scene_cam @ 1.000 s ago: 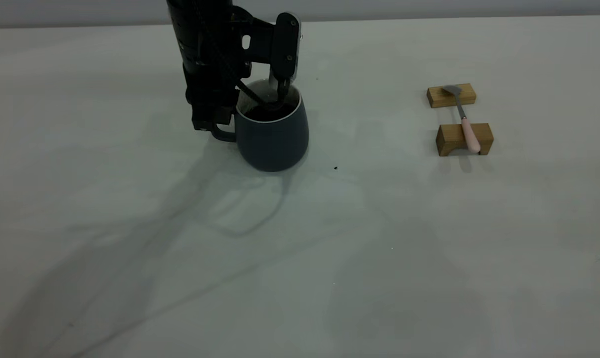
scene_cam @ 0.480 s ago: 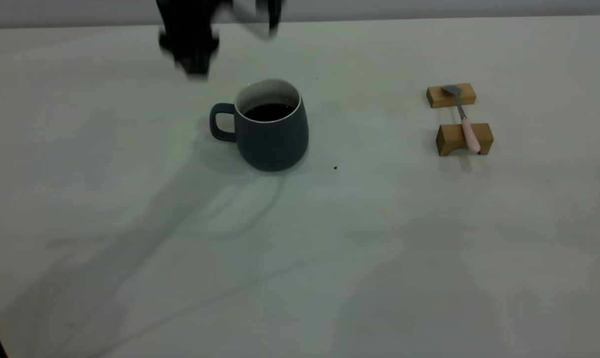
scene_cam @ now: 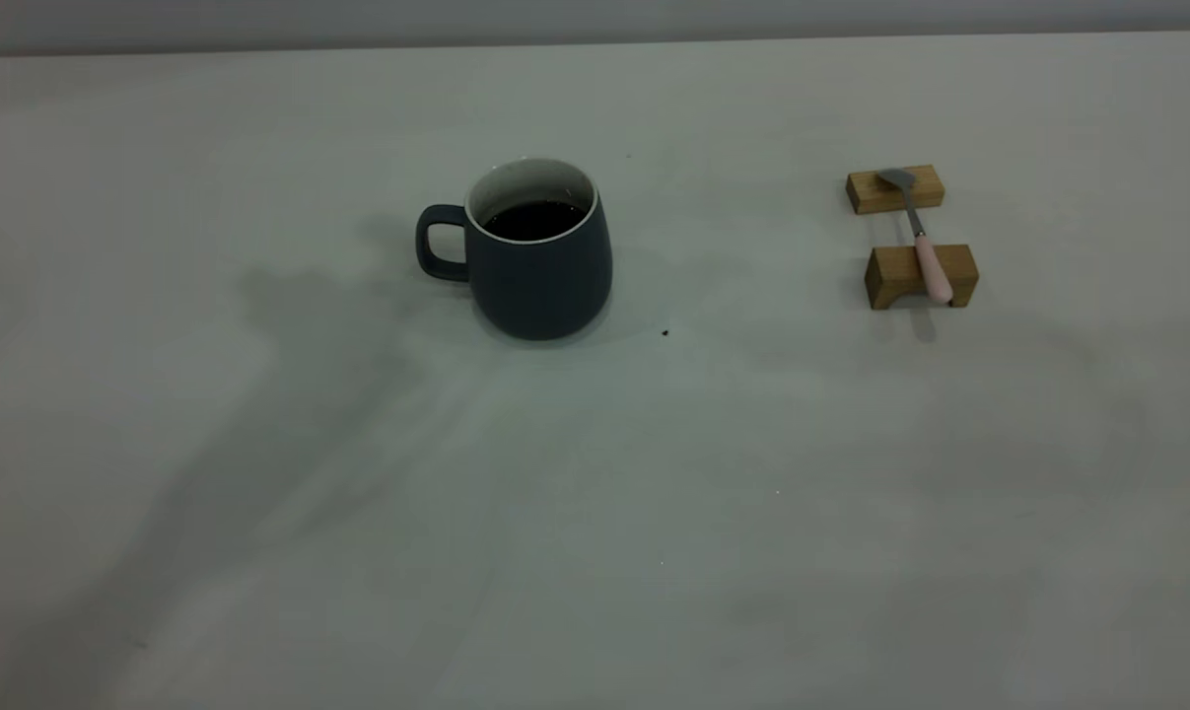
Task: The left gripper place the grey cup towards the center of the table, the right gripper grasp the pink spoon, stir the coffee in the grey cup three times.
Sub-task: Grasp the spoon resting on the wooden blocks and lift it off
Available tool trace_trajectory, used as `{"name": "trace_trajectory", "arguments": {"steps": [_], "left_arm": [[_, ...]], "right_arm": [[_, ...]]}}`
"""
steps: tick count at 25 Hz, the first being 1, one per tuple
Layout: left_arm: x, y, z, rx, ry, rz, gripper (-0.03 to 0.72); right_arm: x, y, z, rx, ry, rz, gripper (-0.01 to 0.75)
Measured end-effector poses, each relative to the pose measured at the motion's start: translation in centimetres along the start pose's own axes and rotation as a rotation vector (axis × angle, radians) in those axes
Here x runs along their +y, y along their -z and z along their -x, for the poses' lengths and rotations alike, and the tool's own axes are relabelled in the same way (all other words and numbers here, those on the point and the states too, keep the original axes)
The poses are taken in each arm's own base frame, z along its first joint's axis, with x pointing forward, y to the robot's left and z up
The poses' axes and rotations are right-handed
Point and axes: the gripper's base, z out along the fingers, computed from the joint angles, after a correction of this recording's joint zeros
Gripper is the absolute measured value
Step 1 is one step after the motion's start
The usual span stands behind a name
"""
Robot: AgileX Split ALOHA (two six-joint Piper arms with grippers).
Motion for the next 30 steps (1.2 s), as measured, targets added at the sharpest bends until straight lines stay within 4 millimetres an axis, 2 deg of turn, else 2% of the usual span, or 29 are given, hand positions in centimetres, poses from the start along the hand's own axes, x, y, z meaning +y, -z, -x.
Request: {"name": "trace_trajectory", "arguments": {"steps": [8,11,13,16,20,25,28,30], "left_arm": [[1.2,6.2,-2.6,-0.154,0.129,-0.042,0.447],[1.1,7.9,-5.4,-0.178,0.145,-0.078,0.447],[0.8,8.8,-8.4,-0.183,0.15,-0.091,0.446],[0.0,9.0,-13.4,-0.168,0.15,-0.108,0.446],[-1.1,8.2,-20.2,-0.15,0.193,-0.136,0.446],[-1.8,6.5,-28.5,-0.165,0.387,-0.093,0.446],[-3.0,5.8,-32.4,-0.222,0.514,-0.049,0.446],[-3.9,5.5,-34.2,-0.264,0.572,-0.026,0.446]], "right_arm": [[0.0,0.0,0.0,0.0,0.0,0.0,0.238],[0.0,0.0,0.0,0.0,0.0,0.0,0.238],[0.0,0.0,0.0,0.0,0.0,0.0,0.238],[0.0,0.0,0.0,0.0,0.0,0.0,0.238],[0.0,0.0,0.0,0.0,0.0,0.0,0.238],[0.0,0.0,0.0,0.0,0.0,0.0,0.238],[0.0,0.0,0.0,0.0,0.0,0.0,0.238],[0.0,0.0,0.0,0.0,0.0,0.0,0.238]]}}
